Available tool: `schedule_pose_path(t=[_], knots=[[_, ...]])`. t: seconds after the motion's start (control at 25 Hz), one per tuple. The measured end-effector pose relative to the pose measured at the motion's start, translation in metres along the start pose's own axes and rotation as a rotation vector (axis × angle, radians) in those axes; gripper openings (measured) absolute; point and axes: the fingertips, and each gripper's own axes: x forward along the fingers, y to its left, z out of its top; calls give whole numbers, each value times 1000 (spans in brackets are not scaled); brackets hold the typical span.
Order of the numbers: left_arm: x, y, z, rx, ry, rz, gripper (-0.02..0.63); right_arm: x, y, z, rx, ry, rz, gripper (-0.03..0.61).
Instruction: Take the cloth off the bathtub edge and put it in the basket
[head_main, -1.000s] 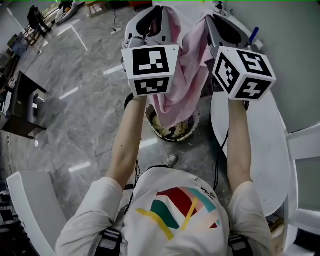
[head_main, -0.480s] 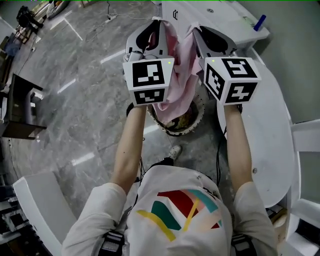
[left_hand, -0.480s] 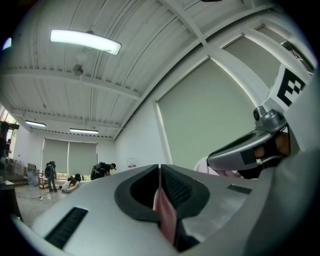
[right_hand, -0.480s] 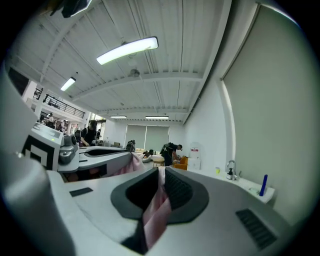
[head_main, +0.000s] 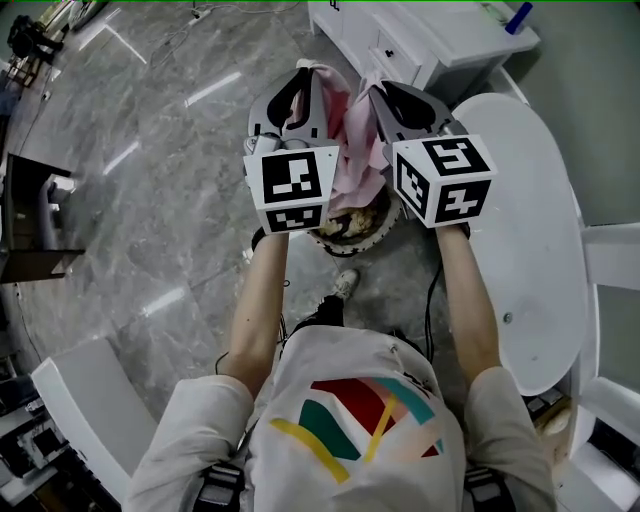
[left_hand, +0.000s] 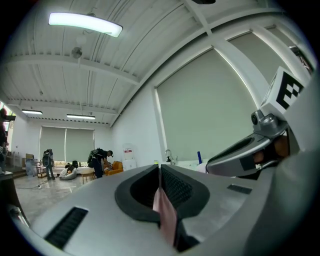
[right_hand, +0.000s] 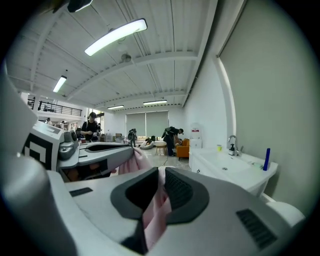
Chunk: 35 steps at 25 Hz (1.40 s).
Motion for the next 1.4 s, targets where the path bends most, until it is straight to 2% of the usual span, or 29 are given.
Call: schedule_pose_path(t=[0.36,0.44,0.48,0.64,0.72,0.8,1.0,1.4], knots=[[-3,-15,-40,-30,76,-40,28,3,0,-48,37,94,11,54],[-4,-15,-44,-30,87,-37,28,1,1,-47,42,76,4,47],[-5,-15,-47,-32,94,-34,28,-1,0,-43,53,51,-3,25],[-13,-17,-63,-54,121,-42,28,-4,-3,-31,79,18,-14,25],[-16,-21,-60,-72,102,-66,42,-4,-3,-37,72,39,-14,25],[-16,-22,-48,-75,67,-82,112,-6,-3,-45,87,51,-13,25],[-18,-18,-30,-59,24,-75,112,-11,3,-56,113,58,-16,25],[-23,-26,-28,-81,20,-87,110,-22,-1,-44,100,25,-47,25]])
